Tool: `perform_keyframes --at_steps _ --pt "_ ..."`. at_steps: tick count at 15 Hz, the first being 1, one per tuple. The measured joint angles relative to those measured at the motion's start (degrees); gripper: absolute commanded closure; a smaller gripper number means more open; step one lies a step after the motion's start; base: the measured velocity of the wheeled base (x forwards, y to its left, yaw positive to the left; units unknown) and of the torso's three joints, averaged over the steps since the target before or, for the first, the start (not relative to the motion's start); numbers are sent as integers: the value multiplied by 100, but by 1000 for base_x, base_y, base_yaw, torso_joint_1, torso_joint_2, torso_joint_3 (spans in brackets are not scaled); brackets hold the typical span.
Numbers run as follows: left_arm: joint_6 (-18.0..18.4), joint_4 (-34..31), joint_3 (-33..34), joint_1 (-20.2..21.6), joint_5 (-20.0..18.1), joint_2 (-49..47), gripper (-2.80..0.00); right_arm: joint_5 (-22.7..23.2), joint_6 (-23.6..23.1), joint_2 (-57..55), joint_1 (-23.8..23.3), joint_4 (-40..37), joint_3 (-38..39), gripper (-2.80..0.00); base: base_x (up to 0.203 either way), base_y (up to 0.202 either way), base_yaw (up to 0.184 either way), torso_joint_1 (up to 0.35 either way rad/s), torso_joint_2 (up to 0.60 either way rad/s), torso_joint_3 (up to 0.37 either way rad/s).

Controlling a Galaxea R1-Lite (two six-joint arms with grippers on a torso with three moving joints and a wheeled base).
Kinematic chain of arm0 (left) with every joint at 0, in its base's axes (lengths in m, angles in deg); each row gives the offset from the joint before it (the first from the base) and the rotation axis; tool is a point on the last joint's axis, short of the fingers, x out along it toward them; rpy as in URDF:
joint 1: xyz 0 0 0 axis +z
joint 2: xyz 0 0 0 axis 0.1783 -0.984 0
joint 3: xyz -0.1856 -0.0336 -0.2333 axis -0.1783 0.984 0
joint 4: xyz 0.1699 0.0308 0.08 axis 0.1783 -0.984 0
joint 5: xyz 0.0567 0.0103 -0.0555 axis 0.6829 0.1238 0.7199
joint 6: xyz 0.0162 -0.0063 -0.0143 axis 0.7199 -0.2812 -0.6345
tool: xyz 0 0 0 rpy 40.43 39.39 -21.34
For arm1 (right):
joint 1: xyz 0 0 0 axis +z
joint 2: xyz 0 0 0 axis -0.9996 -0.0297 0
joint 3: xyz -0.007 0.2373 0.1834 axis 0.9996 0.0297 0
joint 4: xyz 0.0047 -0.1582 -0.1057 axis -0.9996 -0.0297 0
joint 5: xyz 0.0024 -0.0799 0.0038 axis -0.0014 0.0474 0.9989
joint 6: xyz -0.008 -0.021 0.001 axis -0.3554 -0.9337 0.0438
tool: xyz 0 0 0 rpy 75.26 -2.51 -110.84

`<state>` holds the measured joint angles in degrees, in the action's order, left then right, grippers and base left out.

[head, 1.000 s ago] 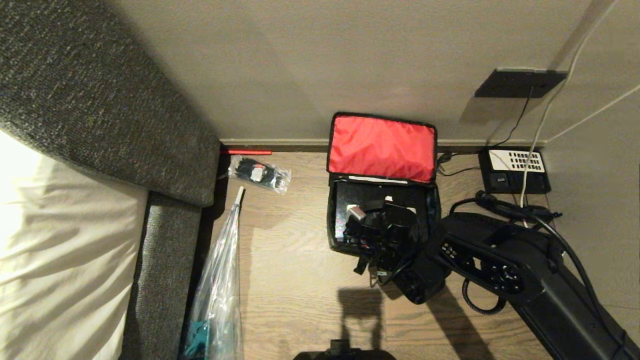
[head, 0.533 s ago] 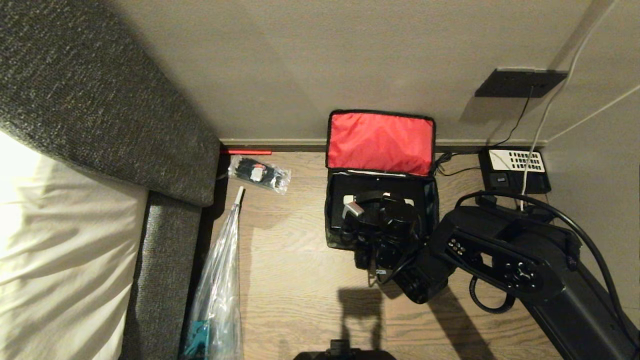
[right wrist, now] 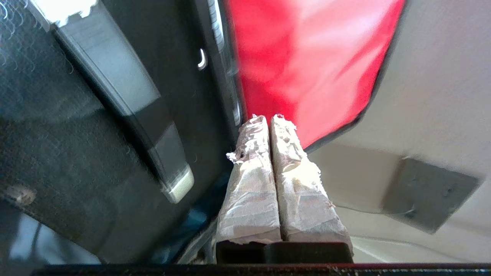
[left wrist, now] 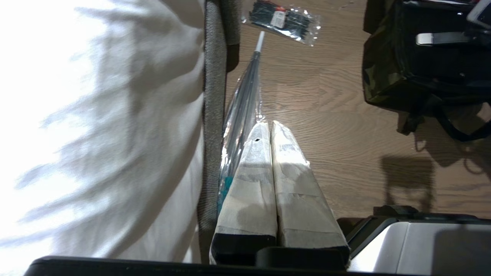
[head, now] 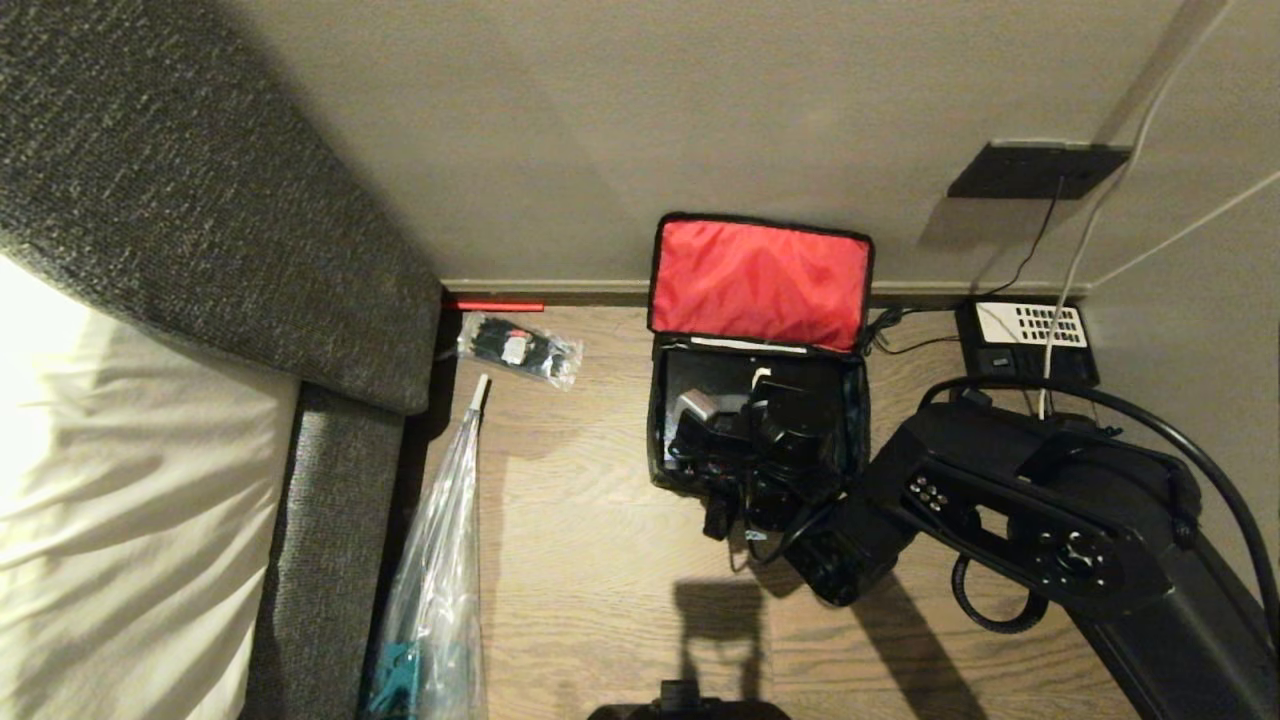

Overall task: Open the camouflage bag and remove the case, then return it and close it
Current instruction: Grip the handle

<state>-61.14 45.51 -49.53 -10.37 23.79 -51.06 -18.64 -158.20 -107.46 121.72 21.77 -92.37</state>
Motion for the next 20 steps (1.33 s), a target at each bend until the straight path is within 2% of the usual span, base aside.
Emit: perform_keyframes --at_steps 2,5,8,10,12,15,17,20 --pt "0 1 0 5 0 0 0 -24 10 23 -2 8 126 0 0 0 0 0 0 0" --pt "0 3 0 -1 0 0 0 -297 124 204 -22 -23 506 0 0 0 0 0 0 0" --pt "0 -2 0 -1 1 0 0 -524 548 729 -23 -104 1118 0 0 0 0 0 0 0" --pt "-1 1 0 4 2 0 0 -851 1081 1316 -98 -355 1586 0 0 0 0 0 0 0" --pt "-1 -2 0 -1 3 0 0 -1190 1772 2035 -324 -876 1976 0 0 0 0 0 0 0" --pt "0 1 0 -2 0 0 0 -1373 3193 3294 -830 -2478 2463 0 0 0 0 0 0 0" --pt "-2 3 0 -1 0 0 0 -1149 4425 4117 -1152 -3946 2697 0 0 0 0 0 0 0" --pt "-2 1 0 -1 0 0 0 -448 6405 5248 -1486 -6527 2867 0 0 0 0 0 0 0"
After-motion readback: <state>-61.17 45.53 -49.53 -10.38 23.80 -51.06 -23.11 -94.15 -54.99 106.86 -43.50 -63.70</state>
